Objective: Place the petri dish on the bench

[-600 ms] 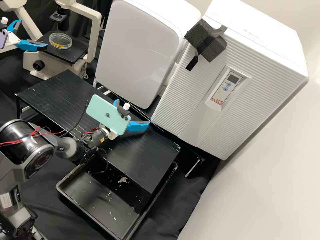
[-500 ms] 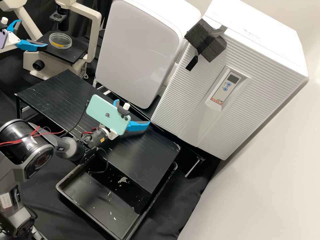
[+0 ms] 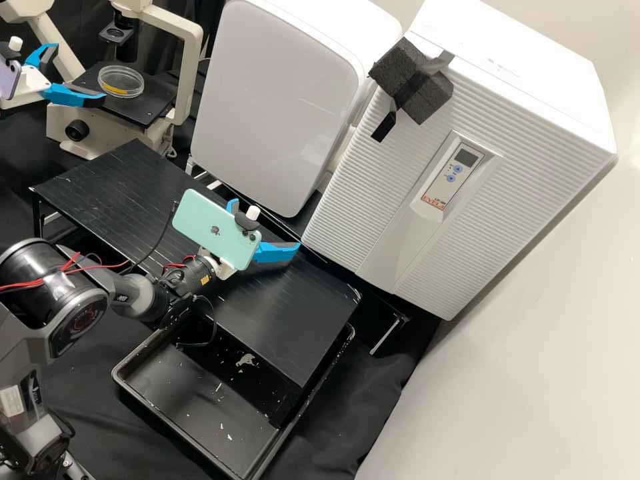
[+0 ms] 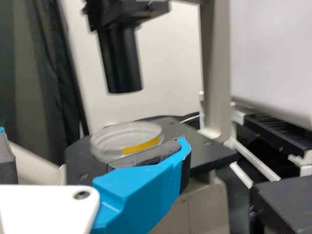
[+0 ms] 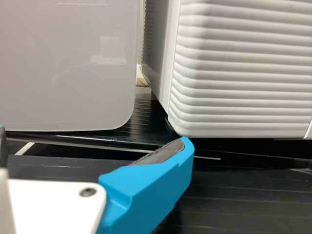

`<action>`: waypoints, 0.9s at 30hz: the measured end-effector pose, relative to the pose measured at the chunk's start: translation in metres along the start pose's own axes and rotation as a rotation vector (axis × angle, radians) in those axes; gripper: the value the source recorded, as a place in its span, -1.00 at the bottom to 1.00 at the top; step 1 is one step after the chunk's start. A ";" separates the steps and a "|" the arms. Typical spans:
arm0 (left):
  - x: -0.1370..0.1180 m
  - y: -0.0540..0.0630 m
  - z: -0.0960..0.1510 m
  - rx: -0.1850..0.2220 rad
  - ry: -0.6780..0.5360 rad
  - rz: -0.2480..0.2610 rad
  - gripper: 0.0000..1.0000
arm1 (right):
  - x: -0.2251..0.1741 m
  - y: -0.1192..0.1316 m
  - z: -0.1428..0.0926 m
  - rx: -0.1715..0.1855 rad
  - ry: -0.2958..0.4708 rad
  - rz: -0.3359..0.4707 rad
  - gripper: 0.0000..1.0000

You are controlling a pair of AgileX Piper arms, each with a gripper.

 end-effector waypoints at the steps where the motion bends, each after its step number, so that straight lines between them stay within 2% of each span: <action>1: 0.002 0.002 0.000 -0.006 -0.001 0.008 1.00 | 0.000 0.000 0.000 0.000 0.000 0.000 1.00; 4: 0.012 0.007 -0.002 -0.037 -0.006 0.025 1.00 | 0.000 0.000 0.000 0.000 0.000 0.000 1.00; 6: 0.022 0.006 -0.006 -0.055 -0.008 0.014 1.00 | 0.000 0.000 0.000 0.000 0.000 0.000 1.00; 14: 0.051 -0.005 -0.017 -0.131 -0.017 -0.090 1.00 | 0.000 0.000 0.000 0.000 0.000 0.000 1.00; 19: 0.065 -0.013 -0.019 -0.135 -0.020 -0.129 1.00 | 0.000 0.000 0.000 0.000 0.000 0.000 1.00; 24: 0.075 -0.018 -0.018 -0.136 -0.024 -0.142 1.00 | 0.000 0.000 0.000 0.000 0.000 0.000 1.00; 27: 0.079 -0.018 -0.018 -0.152 -0.027 -0.139 1.00 | 0.000 0.000 0.000 0.000 0.000 0.000 1.00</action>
